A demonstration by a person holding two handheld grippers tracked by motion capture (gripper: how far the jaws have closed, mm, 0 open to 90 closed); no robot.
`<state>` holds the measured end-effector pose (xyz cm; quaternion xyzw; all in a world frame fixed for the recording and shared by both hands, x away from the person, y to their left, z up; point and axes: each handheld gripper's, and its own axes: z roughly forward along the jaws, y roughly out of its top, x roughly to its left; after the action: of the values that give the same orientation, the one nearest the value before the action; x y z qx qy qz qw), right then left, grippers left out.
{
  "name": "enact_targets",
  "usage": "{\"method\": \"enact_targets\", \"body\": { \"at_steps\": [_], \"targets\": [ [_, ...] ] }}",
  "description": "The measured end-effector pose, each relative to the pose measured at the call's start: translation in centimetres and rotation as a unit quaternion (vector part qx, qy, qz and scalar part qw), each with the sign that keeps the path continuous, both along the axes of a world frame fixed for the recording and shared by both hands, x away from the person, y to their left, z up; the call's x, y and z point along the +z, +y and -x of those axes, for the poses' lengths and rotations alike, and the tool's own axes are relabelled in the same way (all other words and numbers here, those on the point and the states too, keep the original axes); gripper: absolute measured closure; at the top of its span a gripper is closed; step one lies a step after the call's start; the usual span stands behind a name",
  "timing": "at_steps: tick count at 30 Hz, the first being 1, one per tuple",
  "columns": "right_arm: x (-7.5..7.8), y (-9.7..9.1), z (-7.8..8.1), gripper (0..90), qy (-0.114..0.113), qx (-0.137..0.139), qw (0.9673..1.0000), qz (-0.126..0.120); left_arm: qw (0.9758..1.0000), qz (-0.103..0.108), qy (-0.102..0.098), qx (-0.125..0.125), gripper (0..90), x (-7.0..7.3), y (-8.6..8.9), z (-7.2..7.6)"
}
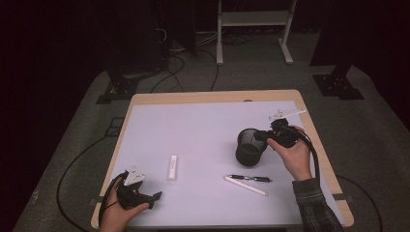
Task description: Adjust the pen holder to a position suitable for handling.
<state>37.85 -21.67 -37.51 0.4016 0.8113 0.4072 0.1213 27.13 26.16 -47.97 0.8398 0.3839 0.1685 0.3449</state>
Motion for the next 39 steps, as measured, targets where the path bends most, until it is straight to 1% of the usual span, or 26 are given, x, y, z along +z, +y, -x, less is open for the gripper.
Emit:
{"method": "enact_targets", "body": {
  "at_steps": [8, 14, 17, 20, 22, 27, 33, 39],
  "targets": [
    [0.0, 1.0, 0.3, 80.6, 0.003, 0.013, 0.9999, 0.004, 1.0, 0.0, -0.001, 0.0, 0.2, 0.0, 0.0, 0.0],
    [0.0, 1.8, 0.6, 80.6, 0.003, 0.028, 0.9996, 0.005, 1.0, -0.001, -0.001, 0.0, 0.2, 0.0, 0.0, 0.0],
    [0.0, 2.4, 0.8, 80.6, 0.006, 0.04, 0.9992, 0.005, 1.0, 0.0, -0.001, 0.0, 0.2, 0.0, 0.0, 0.0],
    [0.0, 2.7, 0.9, 80.6, 0.004, 0.045, 0.999, 0.005, 1.0, 0.0, -0.001, 0.0, 0.2, 0.0, 0.0, 0.0],
    [0.1, 3.1, 1.0, 80.6, 0.003, 0.054, 0.9985, 0.01, 1.0, 0.0, -0.001, 0.0, 0.2, 0.0, 0.0, 0.0],
    [0.0, 3.7, 1.2, 80.6, 0.006, 0.064, 0.9979, 0.007, 1.0, 0.0, -0.001, 0.0, 0.2, 0.0, 0.0, 0.0],
    [-0.2, 4.6, 1.4, 80.6, 0.009, 0.079, 0.9968, 0.011, 1.0, 0.0, -0.001, 0.0, 0.2, 0.0, 0.0, 0.0],
    [-0.4, 5.2, 1.6, 80.6, 0.011, 0.087, 0.9961, 0.011, 1.0, 0.001, 0.0, 0.001, 0.2, 0.0, 0.0, 0.0]
  ]
}}
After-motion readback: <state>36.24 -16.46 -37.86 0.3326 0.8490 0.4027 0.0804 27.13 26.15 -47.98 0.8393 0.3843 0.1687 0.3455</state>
